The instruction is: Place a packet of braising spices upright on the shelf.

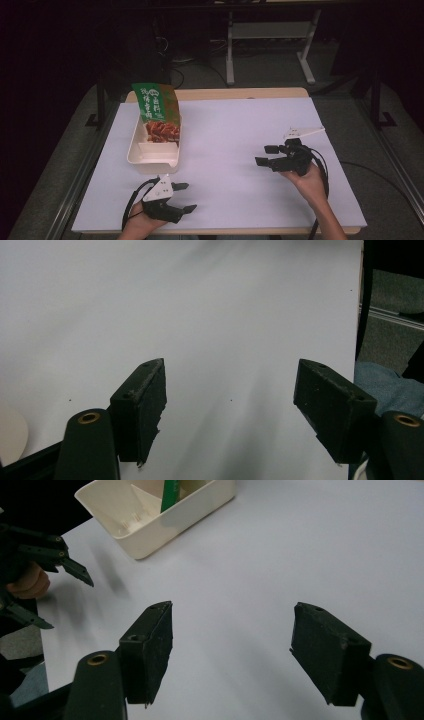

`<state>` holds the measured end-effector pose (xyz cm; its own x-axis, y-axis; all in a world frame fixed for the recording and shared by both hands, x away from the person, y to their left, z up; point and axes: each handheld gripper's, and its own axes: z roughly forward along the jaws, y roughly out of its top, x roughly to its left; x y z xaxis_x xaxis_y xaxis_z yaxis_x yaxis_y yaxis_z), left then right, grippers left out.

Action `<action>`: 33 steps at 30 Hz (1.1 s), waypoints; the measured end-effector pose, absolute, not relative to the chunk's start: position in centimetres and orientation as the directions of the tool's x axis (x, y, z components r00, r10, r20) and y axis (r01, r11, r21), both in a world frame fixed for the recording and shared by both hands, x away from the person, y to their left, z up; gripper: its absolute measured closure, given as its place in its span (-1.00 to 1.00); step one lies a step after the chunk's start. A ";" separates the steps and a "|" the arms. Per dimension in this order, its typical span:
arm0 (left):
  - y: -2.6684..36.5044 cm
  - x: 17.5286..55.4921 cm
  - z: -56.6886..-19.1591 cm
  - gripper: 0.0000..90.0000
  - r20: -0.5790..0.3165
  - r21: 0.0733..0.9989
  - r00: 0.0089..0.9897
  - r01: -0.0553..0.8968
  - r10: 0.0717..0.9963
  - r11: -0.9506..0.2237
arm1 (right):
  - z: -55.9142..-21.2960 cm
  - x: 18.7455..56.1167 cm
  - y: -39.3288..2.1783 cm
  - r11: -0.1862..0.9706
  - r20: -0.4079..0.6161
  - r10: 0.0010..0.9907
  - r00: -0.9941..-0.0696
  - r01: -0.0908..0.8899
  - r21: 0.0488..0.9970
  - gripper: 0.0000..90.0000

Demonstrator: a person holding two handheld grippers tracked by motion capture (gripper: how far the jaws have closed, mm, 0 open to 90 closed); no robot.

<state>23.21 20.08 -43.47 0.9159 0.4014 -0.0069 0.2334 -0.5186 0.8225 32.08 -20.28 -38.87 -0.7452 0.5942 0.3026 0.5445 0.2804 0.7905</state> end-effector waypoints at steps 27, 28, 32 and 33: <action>20.1 23.2 -43.5 -0.38 -0.011 0.820 0.914 0.240 0.405 -0.519 | -42.1 28.0 -23.1 0.269 0.310 0.631 -0.711 0.576 0.772 -0.29; 20.1 23.2 -43.5 -0.38 -0.012 0.820 0.914 0.241 0.406 -0.519 | -42.3 27.7 -23.2 0.274 0.299 0.638 -0.709 0.573 0.773 -0.30; 20.1 23.2 -43.6 -0.38 -0.011 0.819 0.914 0.241 0.405 -0.521 | -42.4 27.1 -23.3 0.276 0.288 0.642 -0.710 0.565 0.777 -0.30; 20.1 23.2 -43.6 -0.38 -0.011 0.819 0.915 0.240 0.404 -0.521 | -42.4 26.8 -23.2 0.294 0.269 0.646 -0.715 0.557 0.777 -0.30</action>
<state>23.20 20.08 -43.57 0.9147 0.4040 -0.0114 0.2404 -0.5210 0.8190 26.81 -23.24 -42.38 -0.7147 0.6457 0.2687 0.5572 0.2936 0.7767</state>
